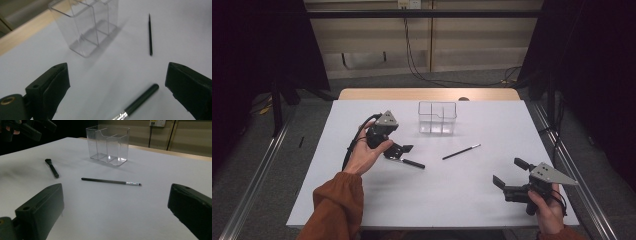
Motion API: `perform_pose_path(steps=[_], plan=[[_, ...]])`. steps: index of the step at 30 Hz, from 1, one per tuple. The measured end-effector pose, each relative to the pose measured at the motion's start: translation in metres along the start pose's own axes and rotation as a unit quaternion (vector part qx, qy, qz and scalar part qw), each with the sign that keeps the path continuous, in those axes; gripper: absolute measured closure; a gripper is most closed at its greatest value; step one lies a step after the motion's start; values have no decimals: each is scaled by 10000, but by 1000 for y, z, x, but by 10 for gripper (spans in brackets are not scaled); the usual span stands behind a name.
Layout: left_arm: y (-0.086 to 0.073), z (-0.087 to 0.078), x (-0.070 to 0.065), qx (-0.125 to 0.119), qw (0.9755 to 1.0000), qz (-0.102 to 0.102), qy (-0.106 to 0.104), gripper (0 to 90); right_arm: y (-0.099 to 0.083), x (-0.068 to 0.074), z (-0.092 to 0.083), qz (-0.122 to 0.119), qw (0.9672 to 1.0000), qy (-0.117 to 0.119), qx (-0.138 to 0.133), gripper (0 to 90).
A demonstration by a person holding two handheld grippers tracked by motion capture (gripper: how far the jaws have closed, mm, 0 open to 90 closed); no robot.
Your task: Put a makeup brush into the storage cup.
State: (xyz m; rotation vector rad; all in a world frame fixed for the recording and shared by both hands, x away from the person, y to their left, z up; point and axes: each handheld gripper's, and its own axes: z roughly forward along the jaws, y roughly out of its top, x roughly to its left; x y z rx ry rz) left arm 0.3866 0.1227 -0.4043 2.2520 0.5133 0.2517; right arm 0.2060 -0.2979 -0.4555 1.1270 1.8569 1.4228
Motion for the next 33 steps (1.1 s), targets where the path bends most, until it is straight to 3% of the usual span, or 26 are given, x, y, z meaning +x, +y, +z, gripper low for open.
perform_pose_path(steps=[4,5,6,8,12,15,16,17,19,21,22,23,24,25,26,27,29,33], plan=[[1,3,0,134,9997,179,57,58,0,0,1,4,10000,25,46,0],[1,4,1,302,9993,195,-97,58,0,1,1,-16,10000,47,57,0],[1,4,1,302,9993,195,-97,58,0,1,1,-16,10000,47,57,0],[1,6,3,591,9978,187,-236,58,0,1,1,-34,10000,60,55,0],[0,9,6,864,9955,32,-378,58,0,1,1,-34,10000,62,56,0],[0,10,8,1161,9925,221,-321,58,0,1,2,-26,10000,71,62,0],[0,10,8,1161,9925,221,-321,58,0,1,2,-25,10000,68,61,0],[1,12,7,1346,9900,271,-334,59,0,1,2,-26,10000,64,57,0],[2,15,7,1489,9866,409,-535,60,0,1,1,-37,10000,67,49,0],[3,16,7,1549,9852,487,-545,59,0,1,1,-42,10000,73,54,0],[4,19,5,1698,9817,621,-600,56,0,2,2,-62,9999,79,67,0],[5,20,4,1738,9809,629,-613,53,0,2,2,-69,9999,84,66,0],[5,22,4,1842,9777,746,-679,51,0,2,2,-70,9999,84,67,0],[5,22,4,1842,9777,746,-679,49,0,2,2,-70,9999,84,67,0],[5,26,2,1973,9749,747,-713,45,0,2,2,-60,9999,87,72,0],[5,26,2,1973,9749,747,-713,44,0,2,2,-60,9999,87,72,0],[5,33,3,2169,9708,791,-644,43,0,2,2,-51,9999,93,87,0],[7,42,4,2356,9650,846,-775,42,-1,3,3,-85,9997,133,161,0]])
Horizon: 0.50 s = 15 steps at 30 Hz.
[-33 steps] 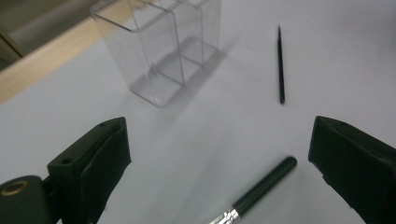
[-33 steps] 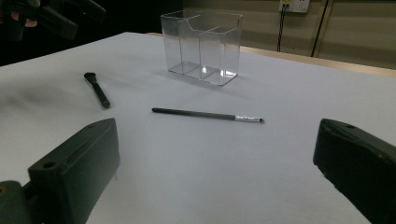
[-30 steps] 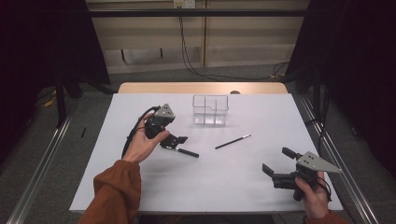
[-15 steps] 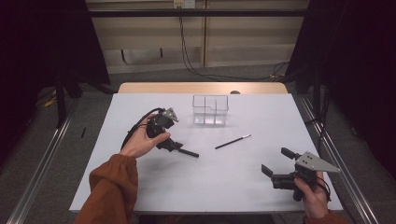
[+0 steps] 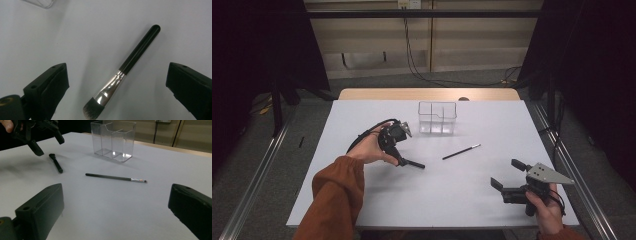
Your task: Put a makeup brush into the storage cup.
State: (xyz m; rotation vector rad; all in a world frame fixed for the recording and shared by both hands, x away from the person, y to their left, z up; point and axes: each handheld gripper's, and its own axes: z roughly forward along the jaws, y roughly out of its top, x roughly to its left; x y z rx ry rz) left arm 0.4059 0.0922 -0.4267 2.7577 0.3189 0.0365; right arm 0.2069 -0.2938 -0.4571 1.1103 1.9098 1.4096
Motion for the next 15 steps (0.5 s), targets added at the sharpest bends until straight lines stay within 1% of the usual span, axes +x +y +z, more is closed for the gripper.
perform_pose_path(steps=[1,2,3,4,5,6,7,8,9,10,11,12,13,14,15], plan=[[0,0,0,0,10000,0,0,42,0,0,0,-2,10000,4,-1,0],[0,1,0,61,9999,42,-79,42,0,0,0,-2,10000,4,-1,0],[0,5,-2,83,9999,128,-74,80,0,0,0,13,10000,-6,-4,0],[0,6,-2,99,9998,155,-31,97,0,0,0,17,10000,-9,2,0],[0,6,-1,152,9997,177,-68,112,0,0,0,13,10000,-9,-5,0],[0,6,-1,152,9997,177,-68,110,0,0,0,13,10000,-9,-5,0],[-1,8,0,147,9997,137,-144,110,0,0,-1,7,10000,-7,-4,0],[-1,8,2,190,9995,160,-190,140,0,0,-1,7,10000,-12,-6,0],[-1,9,1,223,9995,148,-168,162,0,0,0,0,10000,-17,-5,0],[-1,11,1,220,9994,144,-229,164,0,0,0,13,10000,-10,-8,0],[-1,12,2,229,9993,197,-205,220,0,0,-1,8,10000,-19,-5,0],[-1,13,2,294,9989,234,-270,220,0,0,-1,8,10000,-19,-5,0],[-2,14,2,300,9987,288,-278,246,0,0,-1,5,10000,-19,-16,0],[-2,16,3,281,9990,234,-252,259,0,0,-1,11,10000,-25,-17,0],[-2,16,3,313,9989,276,-205,274,0,0,-1,17,10000,-24,-9,0]])
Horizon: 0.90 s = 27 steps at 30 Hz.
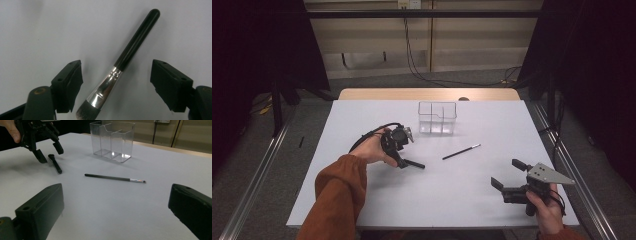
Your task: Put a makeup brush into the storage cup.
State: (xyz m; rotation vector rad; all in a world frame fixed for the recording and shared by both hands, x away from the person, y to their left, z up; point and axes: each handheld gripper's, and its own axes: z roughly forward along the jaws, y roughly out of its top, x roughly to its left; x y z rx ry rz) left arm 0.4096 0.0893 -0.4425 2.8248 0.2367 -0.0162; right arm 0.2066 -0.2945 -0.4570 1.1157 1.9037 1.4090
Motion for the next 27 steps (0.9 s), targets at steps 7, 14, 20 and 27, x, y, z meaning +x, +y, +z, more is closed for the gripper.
perform_pose_path(steps=[7,14,20,27], plan=[[-2,6,1,146,9999,58,-11,348,0,0,0,-5,10000,8,1,0],[3,8,3,368,9991,188,-110,425,0,0,0,-27,10000,9,-7,0],[6,8,3,490,9986,184,-117,553,0,0,-1,-20,10000,13,-15,0],[8,8,3,584,9981,110,-150,665,0,0,-1,4,10000,-6,-24,0]])
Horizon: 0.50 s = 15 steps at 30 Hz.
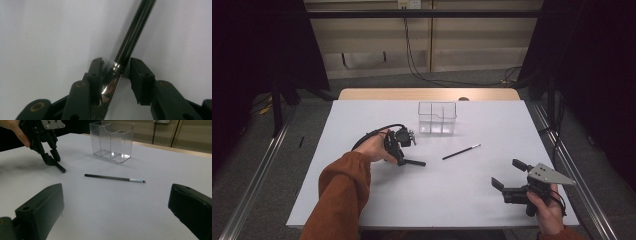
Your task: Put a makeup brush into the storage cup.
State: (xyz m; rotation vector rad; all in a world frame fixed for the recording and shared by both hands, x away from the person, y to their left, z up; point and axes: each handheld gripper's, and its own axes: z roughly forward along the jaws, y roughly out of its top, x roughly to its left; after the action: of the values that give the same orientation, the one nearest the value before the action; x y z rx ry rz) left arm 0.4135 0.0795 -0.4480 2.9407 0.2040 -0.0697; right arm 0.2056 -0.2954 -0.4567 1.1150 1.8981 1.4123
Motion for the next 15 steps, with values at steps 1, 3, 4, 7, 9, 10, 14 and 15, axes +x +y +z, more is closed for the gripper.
perform_pose_path(steps=[1,3,4,7,9,10,14,15], plan=[[1,0,0,27,10000,7,20,665,0,0,0,-1,10000,2,4,0],[2,0,-1,42,10000,-12,17,680,0,0,0,-20,10000,9,8,0],[3,1,-1,72,10000,-38,17,692,0,0,0,-14,10000,4,15,0],[5,1,0,137,9999,-66,-4,705,0,0,1,-11,10000,14,15,0],[5,1,0,137,9999,-93,19,731,0,0,1,-7,10000,24,14,0],[5,1,0,161,9998,-123,17,731,0,0,1,-18,10000,24,12,0],[6,1,0,183,9997,-164,0,773,0,0,1,5,10000,36,26,0],[6,1,0,182,9997,-156,6,774,0,0,0,-1,10000,39,21,0]])
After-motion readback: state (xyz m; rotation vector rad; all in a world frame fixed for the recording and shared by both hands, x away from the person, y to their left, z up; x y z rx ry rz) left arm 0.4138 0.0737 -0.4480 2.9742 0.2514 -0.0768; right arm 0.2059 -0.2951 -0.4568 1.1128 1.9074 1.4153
